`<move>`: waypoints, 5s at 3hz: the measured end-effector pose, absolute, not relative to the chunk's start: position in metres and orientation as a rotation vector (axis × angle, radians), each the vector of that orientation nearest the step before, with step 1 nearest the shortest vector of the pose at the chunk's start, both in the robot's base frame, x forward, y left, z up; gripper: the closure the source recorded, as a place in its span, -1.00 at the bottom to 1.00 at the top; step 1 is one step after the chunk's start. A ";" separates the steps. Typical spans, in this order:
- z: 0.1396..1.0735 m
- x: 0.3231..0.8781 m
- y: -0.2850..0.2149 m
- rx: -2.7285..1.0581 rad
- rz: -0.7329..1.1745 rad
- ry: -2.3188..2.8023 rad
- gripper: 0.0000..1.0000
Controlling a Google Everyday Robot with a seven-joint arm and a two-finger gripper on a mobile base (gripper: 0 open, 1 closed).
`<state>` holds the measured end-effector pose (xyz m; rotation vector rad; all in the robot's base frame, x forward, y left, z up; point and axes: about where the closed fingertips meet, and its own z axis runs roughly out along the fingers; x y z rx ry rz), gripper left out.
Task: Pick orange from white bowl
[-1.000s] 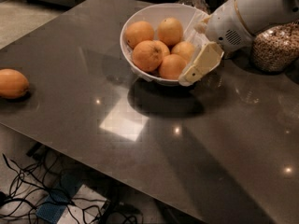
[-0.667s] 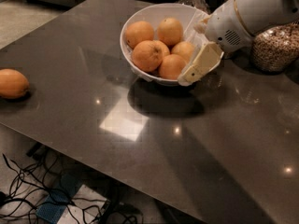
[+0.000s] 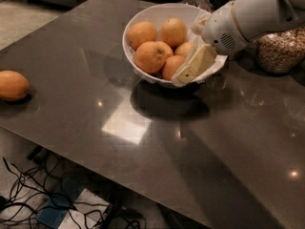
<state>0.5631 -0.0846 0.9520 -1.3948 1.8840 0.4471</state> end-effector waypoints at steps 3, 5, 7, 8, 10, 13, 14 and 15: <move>0.945 0.571 -0.070 -1.371 0.463 1.879 -0.82; 0.945 0.572 -0.068 -1.368 0.468 1.877 -1.00; 0.947 0.589 -0.044 -1.299 0.475 1.840 -1.00; 0.945 0.595 -0.036 -1.278 0.469 1.837 -1.00; 0.940 0.605 -0.026 -1.260 0.438 1.853 -0.56; 0.920 0.631 -0.021 -1.260 0.360 1.900 -0.30; 0.912 0.639 -0.016 -1.271 0.350 1.906 -0.30; 0.904 0.647 -0.011 -1.282 0.351 1.911 0.06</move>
Offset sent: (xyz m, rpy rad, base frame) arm 0.0078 0.0071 -0.0057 0.0620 0.0024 -0.0087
